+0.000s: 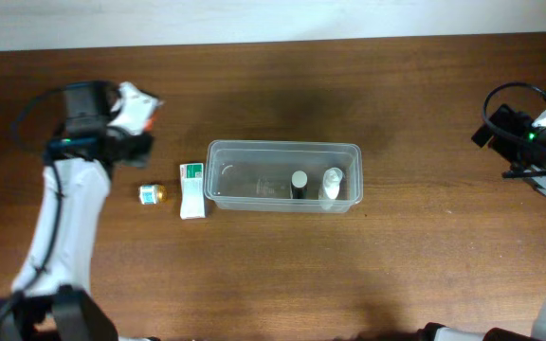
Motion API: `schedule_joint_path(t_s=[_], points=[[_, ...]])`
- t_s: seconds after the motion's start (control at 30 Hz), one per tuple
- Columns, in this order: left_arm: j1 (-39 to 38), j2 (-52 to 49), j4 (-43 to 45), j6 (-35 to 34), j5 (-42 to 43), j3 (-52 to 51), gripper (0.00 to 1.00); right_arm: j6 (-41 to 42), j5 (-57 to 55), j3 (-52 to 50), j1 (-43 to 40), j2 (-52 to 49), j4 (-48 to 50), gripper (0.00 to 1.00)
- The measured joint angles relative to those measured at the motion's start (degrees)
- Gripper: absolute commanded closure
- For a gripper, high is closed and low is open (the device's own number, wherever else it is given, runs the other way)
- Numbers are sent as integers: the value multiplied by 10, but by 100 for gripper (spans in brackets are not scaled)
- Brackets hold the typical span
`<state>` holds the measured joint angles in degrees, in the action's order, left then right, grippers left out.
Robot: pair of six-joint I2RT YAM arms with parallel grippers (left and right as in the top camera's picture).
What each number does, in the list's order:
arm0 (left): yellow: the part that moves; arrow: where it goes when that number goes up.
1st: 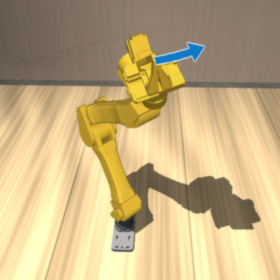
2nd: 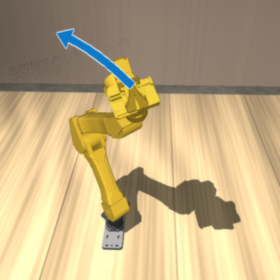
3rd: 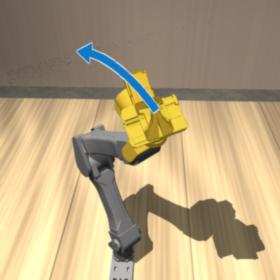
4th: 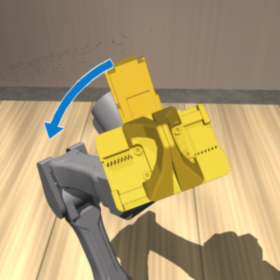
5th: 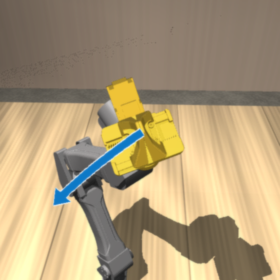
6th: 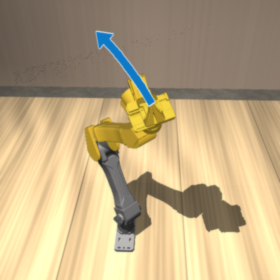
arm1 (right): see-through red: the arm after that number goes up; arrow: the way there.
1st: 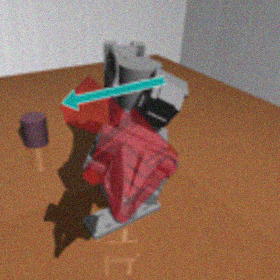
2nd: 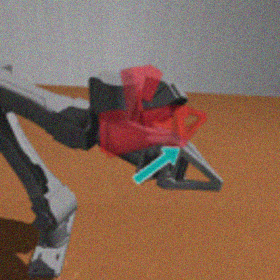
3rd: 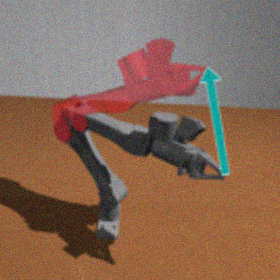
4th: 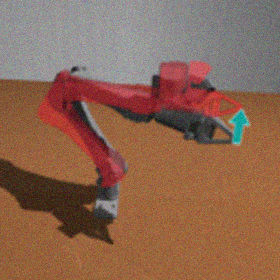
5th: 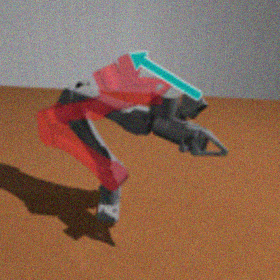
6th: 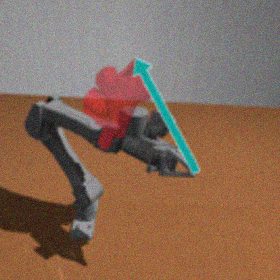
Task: Pack container
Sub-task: 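Carry the Redoxon tube with the left gripper and lay it in the container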
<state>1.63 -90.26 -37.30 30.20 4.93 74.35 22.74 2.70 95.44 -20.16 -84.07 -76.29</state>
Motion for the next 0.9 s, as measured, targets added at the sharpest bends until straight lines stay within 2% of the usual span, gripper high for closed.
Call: schedule_joint_path(t_s=[0.17,0.37,0.53,0.73,0.9], points=[[-157,30,21,20,54,1,86,0,0,0,0,0,0,2],[-283,-16,43,130,69,1,86,-1,0,0,0,0,0,2],[-308,-98,115,195,71,1,86,0,0,0,0,0,0,2],[-308,-145,169,210,71,1,86,0,0,0,0,0,0,2],[-311,-163,174,213,90,1,85,0,0,0,0,0,0,2]])
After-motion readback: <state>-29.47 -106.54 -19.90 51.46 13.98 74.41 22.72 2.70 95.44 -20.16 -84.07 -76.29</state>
